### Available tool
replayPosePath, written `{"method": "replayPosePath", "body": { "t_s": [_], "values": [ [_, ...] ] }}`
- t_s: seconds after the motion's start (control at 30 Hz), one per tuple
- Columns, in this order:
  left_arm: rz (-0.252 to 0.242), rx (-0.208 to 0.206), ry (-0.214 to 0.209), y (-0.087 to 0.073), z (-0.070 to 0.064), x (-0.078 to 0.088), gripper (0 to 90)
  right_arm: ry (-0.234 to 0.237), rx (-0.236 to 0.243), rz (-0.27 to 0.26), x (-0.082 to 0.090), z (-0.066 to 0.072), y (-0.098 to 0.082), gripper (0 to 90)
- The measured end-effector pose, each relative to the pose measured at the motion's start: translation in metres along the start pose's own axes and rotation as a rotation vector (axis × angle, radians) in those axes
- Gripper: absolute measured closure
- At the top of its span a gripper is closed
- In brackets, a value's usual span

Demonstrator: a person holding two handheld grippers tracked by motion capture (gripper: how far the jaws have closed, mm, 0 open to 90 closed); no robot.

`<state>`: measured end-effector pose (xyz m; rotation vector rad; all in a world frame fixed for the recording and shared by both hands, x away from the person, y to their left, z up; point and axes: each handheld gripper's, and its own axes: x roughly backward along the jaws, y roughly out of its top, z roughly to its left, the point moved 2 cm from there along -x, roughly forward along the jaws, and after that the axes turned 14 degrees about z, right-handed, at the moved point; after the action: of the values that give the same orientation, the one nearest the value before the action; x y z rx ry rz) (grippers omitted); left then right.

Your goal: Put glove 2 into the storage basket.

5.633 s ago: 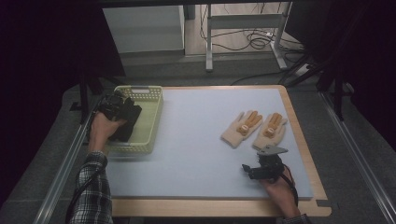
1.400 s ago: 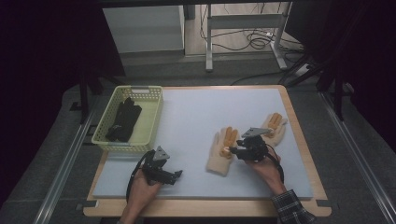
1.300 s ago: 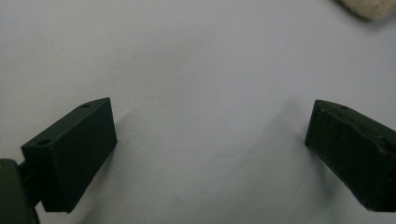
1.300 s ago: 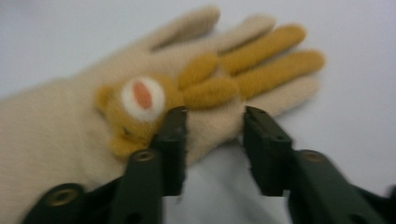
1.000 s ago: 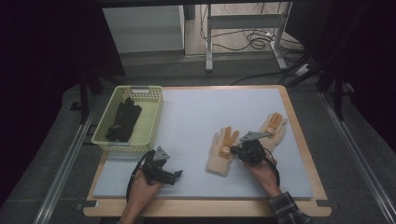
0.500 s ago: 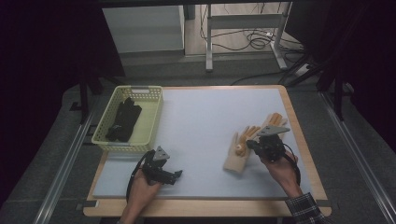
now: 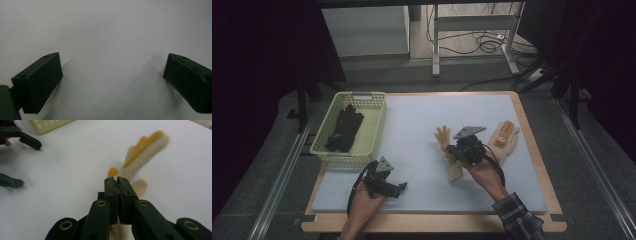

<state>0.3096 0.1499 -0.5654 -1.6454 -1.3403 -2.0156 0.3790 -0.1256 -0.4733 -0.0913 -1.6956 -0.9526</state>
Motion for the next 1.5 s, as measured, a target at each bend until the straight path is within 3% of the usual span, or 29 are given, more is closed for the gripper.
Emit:
{"method": "replayPosePath", "body": {
  "t_s": [0.07, 0.13, 0.27, 0.47, 0.57, 0.63, 0.77, 0.87, 0.93, 0.97, 1.03, 1.1, 1.17, 1.33, 1.5],
  "values": [
    [0.0, 0.0, 0.0, 0.0, 0.0, 0.0, 2.1, 0.018, 0.019, 0.002, -0.007, 0.008, 0.007, 83.3],
    [0.0, 0.0, 0.001, 0.0, 0.0, 0.0, 2.1, 0.04, 0.03, -0.008, -0.014, 0.016, 0.014, 75.8],
    [0.0, 0.0, 0.0, 0.0, 0.0, 0.0, 2.1, 0.043, 0.042, -0.021, -0.017, 0.022, 0.019, 69.7],
    [0.0, 0.003, -0.002, 0.0, 0.0, 0.0, 2.1, 0.039, -0.006, -0.004, -0.021, 0.006, 0.002, 67.0],
    [0.001, 0.002, -0.002, 0.0, 0.0, 0.0, 2.1, 0.066, -0.042, -0.014, -0.027, -0.002, -0.009, 61.5],
    [0.001, 0.002, -0.002, 0.0, 0.0, 0.0, 2.1, 0.056, -0.059, -0.015, -0.034, -0.007, -0.013, 58.1],
    [0.001, 0.002, -0.002, 0.0, 0.0, 0.0, 2.1, 0.036, -0.082, -0.025, -0.05, -0.015, -0.008, 58.0],
    [-0.002, 0.006, -0.002, 0.0, 0.0, 0.0, 2.1, 0.005, -0.101, 0.003, -0.069, -0.022, 0.0, 57.4],
    [-0.002, 0.005, -0.002, 0.0, 0.0, 0.0, 2.1, 0.0, -0.108, 0.042, -0.084, -0.025, 0.002, 66.3],
    [-0.002, 0.005, -0.002, 0.0, 0.0, 0.0, 2.1, 0.031, -0.118, 0.018, -0.085, -0.026, 0.001, 78.3],
    [0.0, 0.002, -0.002, 0.0, 0.0, 0.0, 2.1, 0.04, -0.115, 0.019, -0.084, -0.025, 0.001, 85.5],
    [0.0, 0.002, -0.002, 0.0, 0.0, 0.0, 2.1, -0.023, -0.076, 0.039, -0.078, -0.022, 0.001, 86.3],
    [0.0, 0.002, -0.002, 0.0, 0.0, 0.0, 2.1, -0.046, -0.068, 0.033, -0.07, -0.023, -0.003, 86.3],
    [0.001, 0.002, -0.001, 0.0, 0.0, 0.0, 2.1, -0.045, -0.113, 0.019, -0.046, -0.036, -0.022, 86.2],
    [0.001, 0.002, -0.002, 0.0, 0.0, 0.0, 2.1, -0.044, -0.142, 0.015, -0.036, -0.044, -0.039, 85.0]
  ]
}}
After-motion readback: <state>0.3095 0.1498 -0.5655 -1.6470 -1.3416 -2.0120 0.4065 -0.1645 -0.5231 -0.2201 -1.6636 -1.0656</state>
